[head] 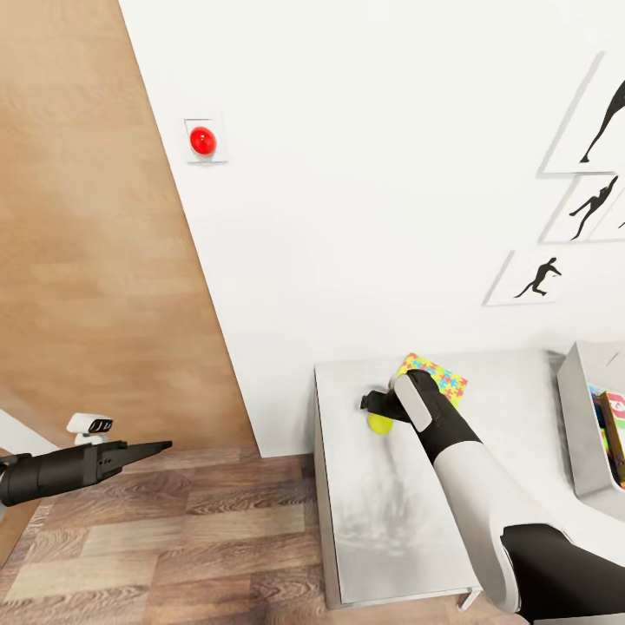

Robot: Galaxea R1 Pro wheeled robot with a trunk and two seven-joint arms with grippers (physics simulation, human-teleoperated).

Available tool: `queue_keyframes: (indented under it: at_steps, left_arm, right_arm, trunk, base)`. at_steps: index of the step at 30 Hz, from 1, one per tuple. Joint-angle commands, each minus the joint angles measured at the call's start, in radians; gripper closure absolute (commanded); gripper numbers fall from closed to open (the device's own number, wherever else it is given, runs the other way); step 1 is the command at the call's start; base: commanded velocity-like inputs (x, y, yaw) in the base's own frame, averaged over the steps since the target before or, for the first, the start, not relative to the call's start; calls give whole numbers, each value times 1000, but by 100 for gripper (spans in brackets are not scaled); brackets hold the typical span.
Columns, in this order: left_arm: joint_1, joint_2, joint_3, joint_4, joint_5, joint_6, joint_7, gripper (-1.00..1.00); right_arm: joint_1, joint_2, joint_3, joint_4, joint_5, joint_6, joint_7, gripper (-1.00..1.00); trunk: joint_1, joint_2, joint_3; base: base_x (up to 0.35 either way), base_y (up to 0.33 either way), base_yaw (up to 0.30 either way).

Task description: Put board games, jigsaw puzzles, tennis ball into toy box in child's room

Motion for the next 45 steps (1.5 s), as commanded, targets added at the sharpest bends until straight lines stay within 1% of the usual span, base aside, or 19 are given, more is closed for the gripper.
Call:
queue_keyframes:
  at_steps: [1,5,12,13,24,36,45]
  left_arm:
    - [-1,0,0,0,0,11,-4,-100]
    - [-1,0,0,0,0,11,-4,-100]
    - [-1,0,0,0,-1,11,-4,-100]
    - [-1,0,0,0,-1,11,-4,-100]
    - [0,0,0,0,-1,11,-4,-100]
    - [-1,2,1,0,-1,11,-4,-100]
    - [-1,2,1,0,-1,10,-4,-100]
  right_arm:
    - [-1,0,3,4,-10,1,-11,-100]
    - [-1,0,2,24,-9,-2,-11,-100]
    - [-1,0,2,31,-9,-3,-11,-100]
    - [-1,0,2,31,-9,-3,-11,100]
    - [-14,-1,3,30,-8,-2,-10,100]
    - [-13,-2,3,21,-10,-1,-5,100]
    - [-13,-2,3,21,-11,-1,-5,100]
  trunk:
    - [1,-2,-2]
    - [1,-2,-2]
    - [1,-2,-2]
    - [1,-2,-2]
    - [1,-2,-2]
    - [1,-2,-2]
    - [1,-2,9]
  base:
    - [0,0,0]
    - [0,0,0]
    - [0,0,0]
    - [0,0,0]
    - [0,0,0]
    - [0,0,0]
    - [-7,-7,0]
